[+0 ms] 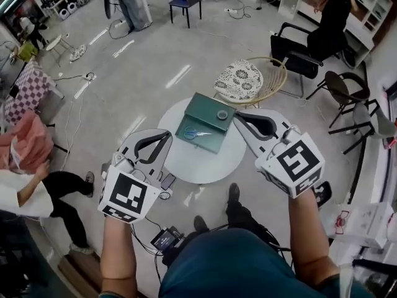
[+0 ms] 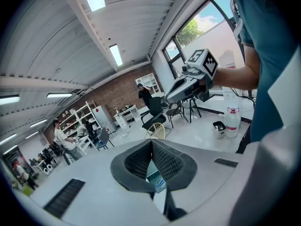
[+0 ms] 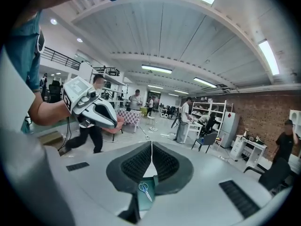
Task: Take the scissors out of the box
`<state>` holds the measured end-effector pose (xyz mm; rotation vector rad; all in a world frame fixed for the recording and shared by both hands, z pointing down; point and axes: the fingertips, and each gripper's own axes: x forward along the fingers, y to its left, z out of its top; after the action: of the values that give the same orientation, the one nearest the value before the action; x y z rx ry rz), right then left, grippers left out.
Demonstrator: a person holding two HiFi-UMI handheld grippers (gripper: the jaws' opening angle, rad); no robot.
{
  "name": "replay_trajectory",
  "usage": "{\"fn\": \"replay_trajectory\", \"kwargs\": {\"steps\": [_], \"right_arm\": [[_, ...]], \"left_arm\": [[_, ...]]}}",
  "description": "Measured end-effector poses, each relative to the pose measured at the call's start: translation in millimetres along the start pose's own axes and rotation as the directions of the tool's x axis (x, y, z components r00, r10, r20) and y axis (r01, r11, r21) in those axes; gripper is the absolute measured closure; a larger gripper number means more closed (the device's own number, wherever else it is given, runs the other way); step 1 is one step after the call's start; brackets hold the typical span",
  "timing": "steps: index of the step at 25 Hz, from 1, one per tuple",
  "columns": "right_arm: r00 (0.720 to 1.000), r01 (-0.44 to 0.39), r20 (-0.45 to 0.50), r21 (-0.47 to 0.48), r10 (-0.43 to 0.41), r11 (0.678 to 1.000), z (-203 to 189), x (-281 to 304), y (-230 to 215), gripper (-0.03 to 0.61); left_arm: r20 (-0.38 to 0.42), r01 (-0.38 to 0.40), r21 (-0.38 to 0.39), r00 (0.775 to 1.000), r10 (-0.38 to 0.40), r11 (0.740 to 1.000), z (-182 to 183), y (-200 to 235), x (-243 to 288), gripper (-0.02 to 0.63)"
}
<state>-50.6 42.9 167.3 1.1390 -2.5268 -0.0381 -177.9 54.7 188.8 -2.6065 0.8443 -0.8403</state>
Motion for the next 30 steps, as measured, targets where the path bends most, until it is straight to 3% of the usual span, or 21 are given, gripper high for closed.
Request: {"fn": "replay_trajectory", "kwargs": {"steps": [9, 17, 23, 30], "right_arm": [[0.983, -0.179, 0.038, -0.028, 0.180, 0.984, -8.7, 62.5, -82.6, 0.540], [0.959, -0.278, 0.052, -0.049, 0.280, 0.959, -29.6, 80.0, -140.5, 0.540], [0.949, -0.308, 0.064, -0.038, 0.310, 0.951, -51.2, 91.8, -167.1, 0.540], [0.960, -0.278, 0.036, 0.006, 0.278, 0.961, -60.9, 97.2, -189.2, 0.540]], "left_arm": [[-0.104, -0.106, -0.095, 0.990, 0.096, 0.990, 3.4, 34.0, 72.7, 0.595], [-0.176, -0.171, -0.135, 0.973, 0.146, 0.976, 12.8, 37.1, 132.2, 0.595], [-0.230, -0.183, -0.139, 0.962, 0.148, 0.973, 3.1, 35.5, 162.5, 0.595], [-0.259, -0.116, -0.119, 0.962, 0.081, 0.986, -7.7, 53.8, 187.8, 0.595]]}}
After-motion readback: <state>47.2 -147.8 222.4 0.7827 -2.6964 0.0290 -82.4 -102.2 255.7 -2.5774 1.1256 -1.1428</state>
